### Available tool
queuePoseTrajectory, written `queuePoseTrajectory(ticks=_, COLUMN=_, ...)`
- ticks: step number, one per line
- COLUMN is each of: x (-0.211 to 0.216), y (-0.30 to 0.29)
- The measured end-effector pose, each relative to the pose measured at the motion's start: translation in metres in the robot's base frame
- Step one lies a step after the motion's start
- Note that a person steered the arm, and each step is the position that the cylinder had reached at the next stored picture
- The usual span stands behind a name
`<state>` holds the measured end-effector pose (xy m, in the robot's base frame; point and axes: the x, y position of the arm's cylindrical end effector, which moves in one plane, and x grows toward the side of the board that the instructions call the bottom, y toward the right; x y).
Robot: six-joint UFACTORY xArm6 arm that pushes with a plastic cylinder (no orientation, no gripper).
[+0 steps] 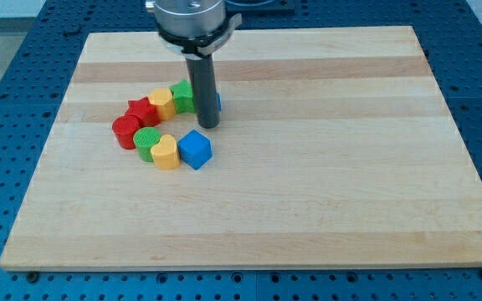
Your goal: Nudge the blue cube down a bit
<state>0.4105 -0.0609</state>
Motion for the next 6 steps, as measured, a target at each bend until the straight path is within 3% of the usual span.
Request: queuePoseTrajectory(ticks=6, x=0.063, y=0.022)
